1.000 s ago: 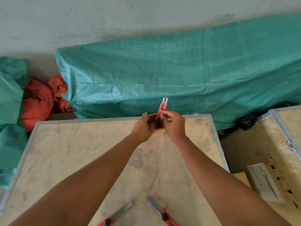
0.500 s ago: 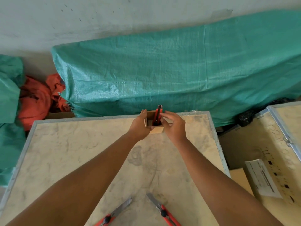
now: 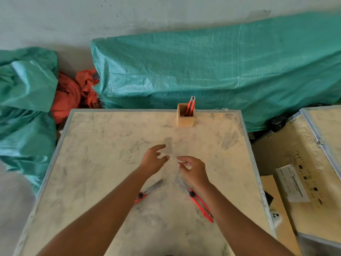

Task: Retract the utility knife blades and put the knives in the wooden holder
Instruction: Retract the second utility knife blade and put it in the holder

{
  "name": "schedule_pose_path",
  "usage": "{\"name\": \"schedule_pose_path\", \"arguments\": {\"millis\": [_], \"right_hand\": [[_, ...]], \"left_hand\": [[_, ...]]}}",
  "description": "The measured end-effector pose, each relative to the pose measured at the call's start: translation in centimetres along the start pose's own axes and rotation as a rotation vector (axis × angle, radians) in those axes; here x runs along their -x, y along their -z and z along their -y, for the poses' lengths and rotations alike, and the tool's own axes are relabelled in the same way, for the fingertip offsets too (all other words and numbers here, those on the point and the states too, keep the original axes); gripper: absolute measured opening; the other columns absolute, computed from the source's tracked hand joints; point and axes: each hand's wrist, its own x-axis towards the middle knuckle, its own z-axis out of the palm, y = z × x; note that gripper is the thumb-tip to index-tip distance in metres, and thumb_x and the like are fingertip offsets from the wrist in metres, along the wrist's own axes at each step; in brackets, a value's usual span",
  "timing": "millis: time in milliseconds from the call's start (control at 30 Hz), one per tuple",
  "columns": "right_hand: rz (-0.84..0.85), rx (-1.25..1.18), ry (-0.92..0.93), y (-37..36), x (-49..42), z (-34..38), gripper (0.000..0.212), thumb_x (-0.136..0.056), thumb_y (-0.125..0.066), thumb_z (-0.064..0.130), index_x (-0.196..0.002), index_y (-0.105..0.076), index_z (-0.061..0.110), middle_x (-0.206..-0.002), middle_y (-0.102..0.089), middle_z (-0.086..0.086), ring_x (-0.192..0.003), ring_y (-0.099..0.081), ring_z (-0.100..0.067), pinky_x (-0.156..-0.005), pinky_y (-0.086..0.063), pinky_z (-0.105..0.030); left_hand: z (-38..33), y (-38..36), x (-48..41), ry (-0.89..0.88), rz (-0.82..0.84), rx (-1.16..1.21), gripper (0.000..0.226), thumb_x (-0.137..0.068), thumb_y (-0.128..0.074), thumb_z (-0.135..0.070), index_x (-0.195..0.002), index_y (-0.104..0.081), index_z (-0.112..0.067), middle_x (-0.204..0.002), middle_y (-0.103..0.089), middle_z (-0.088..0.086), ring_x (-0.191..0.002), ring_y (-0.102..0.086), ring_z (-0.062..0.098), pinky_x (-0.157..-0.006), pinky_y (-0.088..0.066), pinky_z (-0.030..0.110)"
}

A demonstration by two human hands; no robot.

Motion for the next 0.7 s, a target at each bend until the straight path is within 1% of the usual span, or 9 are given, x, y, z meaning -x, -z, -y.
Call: {"name": "schedule_pose_path", "arguments": {"millis": [67, 133, 200, 267, 333, 400, 533, 600, 700], "right_hand": [[0.086, -0.009, -0.057, -2.3, 2.7, 0.0, 0.025, -0.090, -0.074, 0.009, -0.112, -0.078, 0.019, -0.113, -0.077, 0.003, -0.088, -0.069, 0.000, -0.079, -0.045, 0.004], [0.147, -0.004, -0.089, -4.7, 4.9, 0.0, 0.025, -0.089, -0.076, 0.009, -0.113, -0.078, 0.016, -0.112, -0.078, 0.000, -0.088, -0.069, -0.001, -0.076, -0.046, 0.003], [0.201, 0.008, -0.118, -7.2, 6.7, 0.1, 0.026, -0.088, -0.076, 0.008, -0.114, -0.077, 0.014, -0.111, -0.078, -0.004, -0.095, -0.072, -0.006, -0.077, -0.046, 0.002], [0.254, 0.023, -0.162, -9.4, 8.1, 0.2, 0.028, -0.089, -0.075, 0.010, -0.117, -0.076, 0.015, -0.111, -0.078, -0.006, -0.105, -0.072, -0.013, -0.084, -0.049, -0.007], [0.277, 0.066, -0.190, -11.2, 9.1, 0.3, 0.031, -0.089, -0.074, 0.012, -0.120, -0.074, 0.019, -0.111, -0.077, -0.003, -0.102, -0.070, -0.011, -0.093, -0.052, -0.019], [0.286, 0.099, -0.223, -12.7, 9.9, 0.5, 0.037, -0.090, -0.073, 0.015, -0.127, -0.069, 0.021, -0.113, -0.075, -0.001, -0.099, -0.066, -0.007, -0.095, -0.050, -0.022], [0.247, 0.089, -0.289, -15.0, 10.5, 0.9, 0.050, -0.090, -0.070, 0.012, -0.138, -0.060, 0.018, -0.113, -0.070, -0.004, -0.109, -0.068, -0.019, -0.098, -0.056, -0.036], [0.231, 0.030, -0.339, -15.9, 10.7, 1.3, 0.050, -0.090, -0.067, 0.005, -0.139, -0.060, 0.017, -0.113, -0.071, -0.004, -0.105, -0.070, -0.020, -0.094, -0.060, -0.041], [0.155, -0.072, -0.409, -17.1, 11.0, 1.6, 0.043, -0.091, -0.068, 0.001, -0.131, -0.065, 0.015, -0.107, -0.072, -0.005, -0.098, -0.070, -0.021, -0.086, -0.063, -0.046]], "left_hand": [[3.3, 1.2, 2.9, 0.034, -0.001, -0.017, 0.050, -0.085, -0.076, -0.025, -0.132, -0.061, -0.024, -0.138, -0.061, -0.003, -0.122, -0.061, 0.022, -0.095, -0.051, 0.033], [6.8, 2.4, 5.4, 0.074, -0.001, -0.054, 0.045, -0.086, -0.074, -0.022, -0.130, -0.063, -0.022, -0.135, -0.064, -0.002, -0.121, -0.061, 0.022, -0.091, -0.051, 0.030], [9.9, 3.4, 7.5, 0.128, -0.020, -0.085, 0.042, -0.086, -0.073, -0.019, -0.127, -0.065, -0.021, -0.131, -0.066, 0.000, -0.120, -0.061, 0.021, -0.090, -0.055, 0.035], [12.4, 4.2, 8.9, 0.158, -0.035, -0.130, 0.041, -0.085, -0.073, -0.020, -0.126, -0.066, -0.022, -0.130, -0.067, 0.002, -0.120, -0.061, 0.020, -0.093, -0.054, 0.034], [14.3, 4.8, 9.9, 0.167, -0.035, -0.174, 0.042, -0.084, -0.072, -0.023, -0.126, -0.066, -0.023, -0.131, -0.067, 0.004, -0.119, -0.062, 0.021, -0.088, -0.051, 0.027], [15.6, 5.3, 10.4, 0.170, -0.029, -0.220, 0.044, -0.084, -0.069, -0.022, -0.128, -0.065, -0.023, -0.131, -0.065, 0.006, -0.118, -0.063, 0.023, -0.084, -0.051, 0.026], [17.5, 5.6, 11.2, 0.089, 0.000, -0.354, 0.044, -0.085, -0.059, -0.007, -0.126, -0.068, -0.022, -0.133, -0.061, 0.002, -0.113, -0.063, 0.023, -0.092, -0.056, 0.038], [18.3, 5.6, 11.5, 0.030, 0.017, -0.369, 0.040, -0.087, -0.061, -0.005, -0.122, -0.070, -0.020, -0.130, -0.061, 0.001, -0.110, -0.064, 0.024, -0.090, -0.055, 0.035], [19.5, 5.7, 11.7, -0.040, 0.045, -0.301, 0.032, -0.084, -0.067, -0.005, -0.115, -0.074, -0.011, -0.127, -0.063, 0.008, -0.105, -0.066, 0.027, -0.088, -0.052, 0.030]]}}
